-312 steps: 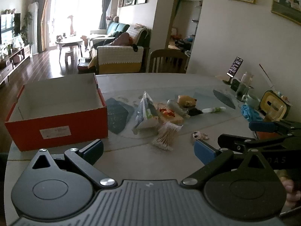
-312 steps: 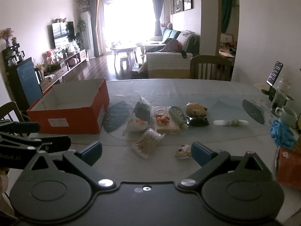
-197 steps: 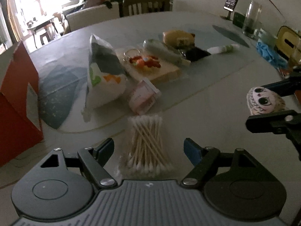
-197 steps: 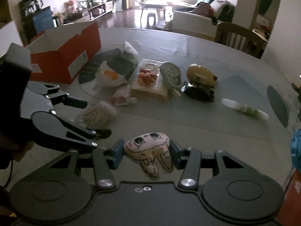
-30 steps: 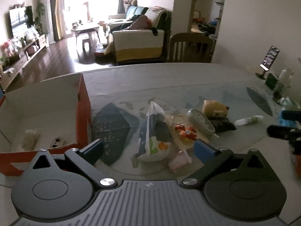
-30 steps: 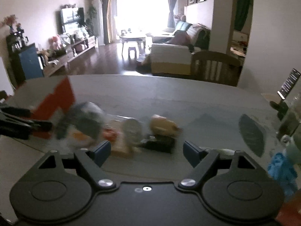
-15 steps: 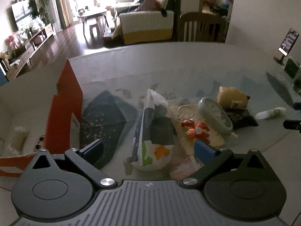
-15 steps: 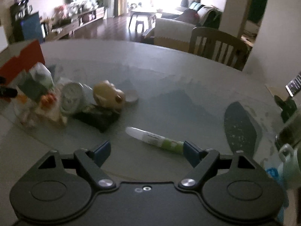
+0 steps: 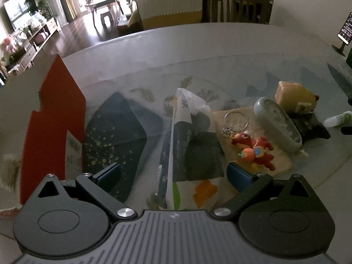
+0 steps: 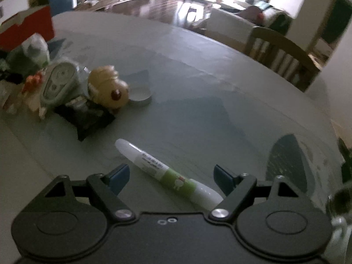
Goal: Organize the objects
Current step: 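Grasp the tissue pack with the left gripper while the right grasps the glue stick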
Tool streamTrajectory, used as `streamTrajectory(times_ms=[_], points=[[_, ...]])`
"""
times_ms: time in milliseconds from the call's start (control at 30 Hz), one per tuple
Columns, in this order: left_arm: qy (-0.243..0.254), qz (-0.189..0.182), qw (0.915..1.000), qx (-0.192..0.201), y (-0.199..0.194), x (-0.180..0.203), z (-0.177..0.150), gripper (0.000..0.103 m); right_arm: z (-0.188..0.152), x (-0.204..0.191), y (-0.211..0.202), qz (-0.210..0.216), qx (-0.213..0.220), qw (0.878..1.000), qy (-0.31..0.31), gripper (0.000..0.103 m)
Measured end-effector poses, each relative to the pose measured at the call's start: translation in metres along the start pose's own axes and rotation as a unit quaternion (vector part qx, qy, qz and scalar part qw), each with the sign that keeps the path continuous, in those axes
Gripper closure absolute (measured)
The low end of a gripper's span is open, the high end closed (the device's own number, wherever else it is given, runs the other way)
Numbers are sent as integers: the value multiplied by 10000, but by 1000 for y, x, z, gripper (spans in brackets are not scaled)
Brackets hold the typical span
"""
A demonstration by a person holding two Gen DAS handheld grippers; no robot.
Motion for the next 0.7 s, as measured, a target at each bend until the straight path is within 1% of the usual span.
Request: streamTrajectory(times_ms=[100,300,367,400,467,500,533,567,600,633,667,700], points=[[48,86,9999,-101,8,-4,-2,0,-3,-1,7,204,-196,9996,-59,22],[-9,-33,9998,-176,16,-4,-4,1,-5,-12,7,675,-261,9974,67,23],[19,-36,9998,-174,18,-3,-5,1,-6,-18,5,768,-261,9967,70,24],[29,-45,9998,-179,19,-2,-7,1,-6,-20,3,785,-248,9966,50,26],[37,-69,9998,-159,19,-2,-8,3,-5,-24,0,840,-225,9962,43,35],[36,-76,9998,-152,19,-2,-7,5,-4,-25,-1,842,-212,9962,40,43],[27,-109,9998,-156,19,-2,-8,11,-2,-26,-2,840,-211,9962,54,52],[6,-154,9998,-158,19,-1,-9,18,-3,-27,-2,827,-218,9963,86,57],[-18,-192,9997,-156,18,0,-10,22,-3,-28,-3,815,-221,9964,112,65],[-30,-224,9996,-157,18,1,-10,31,-3,-30,-4,806,-223,9964,129,69],[-35,-257,9995,-161,17,1,-11,36,-4,-30,-5,794,-221,9965,142,71],[-32,-279,9995,-150,16,1,-11,36,-5,-32,-6,759,-220,9967,169,74]])
Point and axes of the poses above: each gripper's, at about its wrist camera, not at the fingertips, and y roughly the way its jaws point, x to its right, z to its top, the point moved 10 cm from there along y, roughly the way its jaws point, and after that the axes turned 4 degrees about x, right-handed, at the moved point
